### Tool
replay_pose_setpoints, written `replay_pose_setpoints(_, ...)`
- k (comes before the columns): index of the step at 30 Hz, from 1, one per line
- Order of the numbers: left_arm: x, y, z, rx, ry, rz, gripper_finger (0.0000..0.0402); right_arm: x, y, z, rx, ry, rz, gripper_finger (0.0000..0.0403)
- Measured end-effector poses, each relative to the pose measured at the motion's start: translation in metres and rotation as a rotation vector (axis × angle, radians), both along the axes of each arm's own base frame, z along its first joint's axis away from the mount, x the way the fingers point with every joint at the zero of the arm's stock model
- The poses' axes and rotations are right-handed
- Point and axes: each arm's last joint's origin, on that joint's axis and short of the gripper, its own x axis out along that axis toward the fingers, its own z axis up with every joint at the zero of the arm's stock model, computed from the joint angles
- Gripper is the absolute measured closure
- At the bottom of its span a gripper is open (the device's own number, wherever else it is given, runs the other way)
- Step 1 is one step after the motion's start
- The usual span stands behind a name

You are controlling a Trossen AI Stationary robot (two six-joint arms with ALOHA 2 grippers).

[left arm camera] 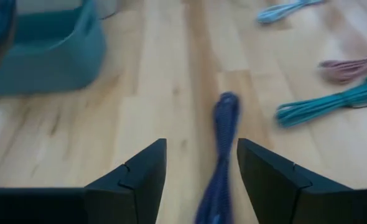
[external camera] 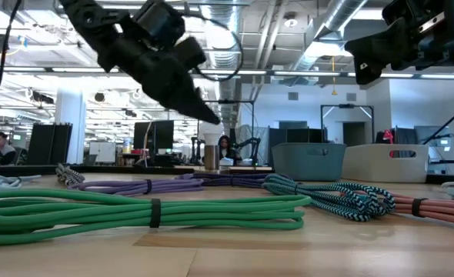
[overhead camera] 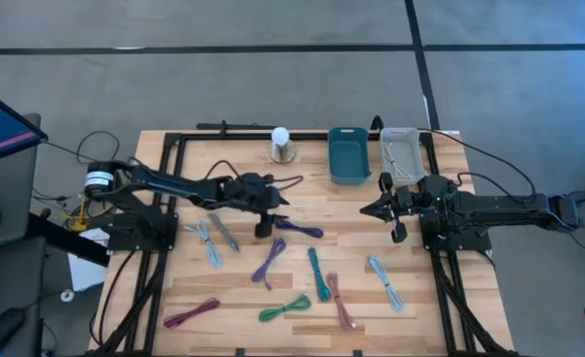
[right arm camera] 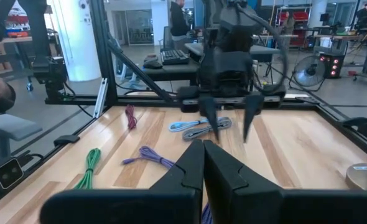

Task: Pick & Place USB Port
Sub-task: Put the braided purple charger cable into the blue bin

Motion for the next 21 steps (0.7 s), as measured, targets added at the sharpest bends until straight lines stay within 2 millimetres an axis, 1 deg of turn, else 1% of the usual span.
replay_pose_setpoints(4,0.006,-0.003,-0.002,-0.004,0.042,-0.012,0.0208,0.0,0.0,0.0,0.0,0.0,0.0,0.0402)
replay_pose_setpoints(9,0.013,-0.003,-0.021,-0.078,0.115,-0.021,0.0208,0.0,0.0,0.0,-0.01,-0.002,0.0,0.0402)
replay_pose_setpoints(15,0.022,-0.006,-0.043,-0.103,0.176,-0.028,0.0208,-0.003,-0.002,0.003,-0.015,-0.027,-0.018,0.0402)
replay_pose_setpoints(21,0.028,-0.006,-0.055,-0.108,0.176,-0.026,0.0208,-0.004,-0.003,0.004,-0.017,-0.035,-0.029,0.0402)
